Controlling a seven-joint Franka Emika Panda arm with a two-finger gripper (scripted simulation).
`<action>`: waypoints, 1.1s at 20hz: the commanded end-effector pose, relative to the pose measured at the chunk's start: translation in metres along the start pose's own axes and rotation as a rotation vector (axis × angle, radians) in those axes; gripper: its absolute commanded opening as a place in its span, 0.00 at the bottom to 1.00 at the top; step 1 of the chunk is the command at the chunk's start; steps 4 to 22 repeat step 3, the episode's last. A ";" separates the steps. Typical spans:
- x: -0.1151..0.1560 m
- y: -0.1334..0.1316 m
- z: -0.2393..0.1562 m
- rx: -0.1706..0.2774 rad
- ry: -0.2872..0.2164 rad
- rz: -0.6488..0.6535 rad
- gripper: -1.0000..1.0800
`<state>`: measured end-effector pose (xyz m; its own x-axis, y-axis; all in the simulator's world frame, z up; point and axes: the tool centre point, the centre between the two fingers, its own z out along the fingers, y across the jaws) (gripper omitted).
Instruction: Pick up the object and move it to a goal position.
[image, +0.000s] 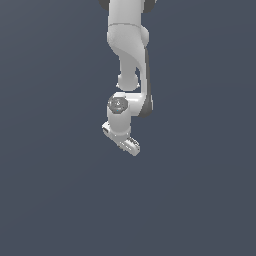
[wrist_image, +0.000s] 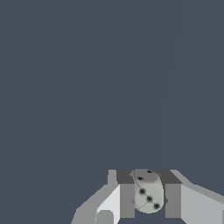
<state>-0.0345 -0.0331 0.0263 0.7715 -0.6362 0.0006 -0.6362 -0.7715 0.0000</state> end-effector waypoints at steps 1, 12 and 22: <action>0.004 0.000 -0.001 0.000 -0.001 -0.001 0.00; 0.005 0.000 -0.001 0.000 -0.001 -0.001 0.00; 0.005 0.000 -0.001 0.000 -0.001 -0.001 0.00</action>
